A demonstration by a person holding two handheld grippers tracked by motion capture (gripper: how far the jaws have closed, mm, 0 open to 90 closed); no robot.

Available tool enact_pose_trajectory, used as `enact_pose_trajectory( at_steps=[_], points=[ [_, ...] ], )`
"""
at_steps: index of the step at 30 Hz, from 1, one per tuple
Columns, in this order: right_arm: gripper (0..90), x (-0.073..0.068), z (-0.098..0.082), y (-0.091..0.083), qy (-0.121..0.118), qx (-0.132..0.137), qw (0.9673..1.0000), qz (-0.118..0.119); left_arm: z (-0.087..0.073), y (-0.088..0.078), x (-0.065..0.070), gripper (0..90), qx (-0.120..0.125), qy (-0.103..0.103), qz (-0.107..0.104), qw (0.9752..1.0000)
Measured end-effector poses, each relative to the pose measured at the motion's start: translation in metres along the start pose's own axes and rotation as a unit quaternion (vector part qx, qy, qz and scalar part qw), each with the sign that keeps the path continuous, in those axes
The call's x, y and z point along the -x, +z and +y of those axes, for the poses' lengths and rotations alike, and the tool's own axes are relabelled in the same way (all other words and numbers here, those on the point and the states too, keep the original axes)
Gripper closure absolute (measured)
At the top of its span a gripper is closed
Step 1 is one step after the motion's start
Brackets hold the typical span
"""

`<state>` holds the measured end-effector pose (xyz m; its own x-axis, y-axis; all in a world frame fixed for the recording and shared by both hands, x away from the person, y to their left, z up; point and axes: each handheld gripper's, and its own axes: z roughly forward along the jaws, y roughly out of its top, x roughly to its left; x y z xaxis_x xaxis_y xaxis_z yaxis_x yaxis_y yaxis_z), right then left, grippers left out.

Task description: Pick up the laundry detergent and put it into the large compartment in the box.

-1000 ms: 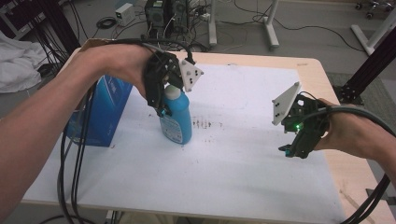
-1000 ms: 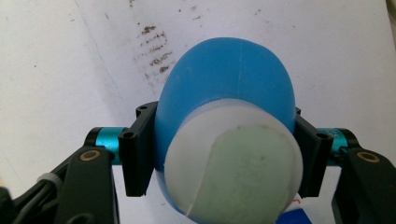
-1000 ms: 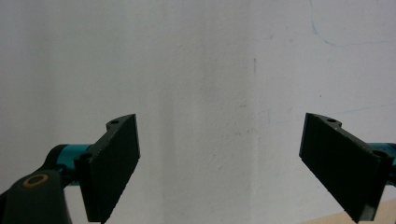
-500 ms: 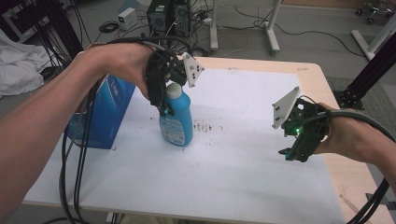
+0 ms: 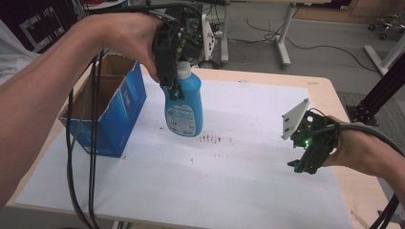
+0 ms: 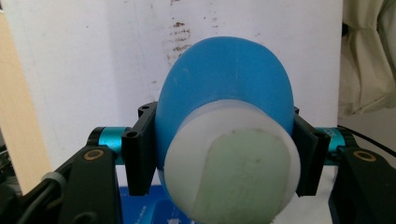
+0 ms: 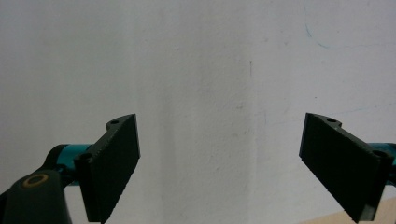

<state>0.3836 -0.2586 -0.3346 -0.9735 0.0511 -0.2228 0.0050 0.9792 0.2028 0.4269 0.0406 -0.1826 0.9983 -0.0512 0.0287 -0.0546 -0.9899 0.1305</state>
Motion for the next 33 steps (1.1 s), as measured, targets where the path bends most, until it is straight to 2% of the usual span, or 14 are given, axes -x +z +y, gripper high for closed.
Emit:
enact_pose_trajectory(
  at_steps=[6,12,16,18,20,21,22,25,26,27,28,29,31,33],
  points=[
    [11.4,0.0,0.002,0.001,-0.002,0.0,1.0,-0.002,0.007,-0.024,0.002,37.5,-0.01,-0.011,0.011,0.9998],
    [11.5,0.0,0.0,-0.002,0.001,0.001,1.0,-0.003,0.005,-0.045,0.001,37.7,0.012,-0.018,0.012,0.9997],
    [11.4,0.0,-0.001,-0.004,0.002,0.004,1.0,-0.005,-0.003,-0.059,-0.003,37.7,0.02,-0.048,0.023,0.9984],
    [11.4,-0.001,-0.001,-0.005,0.002,0.005,1.0,-0.006,-0.009,-0.066,-0.005,37.7,0.031,-0.068,0.022,0.997],
    [11.4,0.0,-0.002,-0.005,0.0,0.005,1.0,-0.006,-0.016,-0.072,-0.007,37.8,0.042,-0.096,0.022,0.9942],
    [11.4,0.0,-0.002,-0.005,0.0,0.005,1.0,-0.006,-0.016,-0.072,-0.007,37.8,0.042,-0.096,0.022,0.9942],
    [11.4,0.0,-0.002,-0.005,0.0,0.004,1.0,-0.007,-0.024,-0.077,-0.008,37.8,0.046,-0.123,0.026,0.991],
    [11.4,0.0,-0.002,-0.005,-0.002,0.005,1.0,-0.008,-0.036,-0.081,-0.01,37.8,0.031,-0.163,0.04,0.9854],
    [11.4,-0.001,-0.001,-0.005,-0.001,0.006,0.9999,-0.008,-0.036,-0.081,-0.01,37.8,0.031,-0.163,0.04,0.9854],
    [11.4,-0.001,-0.001,-0.005,0.001,0.006,0.9999,-0.009,-0.04,-0.081,-0.01,37.8,0.027,-0.177,0.046,0.9827],
    [11.4,-0.001,-0.001,-0.005,-0.001,0.007,0.9999,-0.008,-0.048,-0.084,-0.01,37.8,0.019,-0.204,0.059,0.977],
    [11.4,-0.001,-0.001,-0.005,-0.001,0.007,0.9999,-0.008,-0.048,-0.084,-0.01,37.8,0.019,-0.204,0.059,0.977],
    [11.4,-0.001,0.0,-0.004,-0.006,0.005,0.9999,-0.007,-0.062,-0.09,-0.01,37.8,0.014,-0.239,0.063,0.9688],
    [11.4,-0.001,0.0,-0.004,-0.006,0.004,1.0,-0.007,-0.071,-0.093,-0.01,37.8,0.015,-0.255,0.064,0.9646]
  ],
)
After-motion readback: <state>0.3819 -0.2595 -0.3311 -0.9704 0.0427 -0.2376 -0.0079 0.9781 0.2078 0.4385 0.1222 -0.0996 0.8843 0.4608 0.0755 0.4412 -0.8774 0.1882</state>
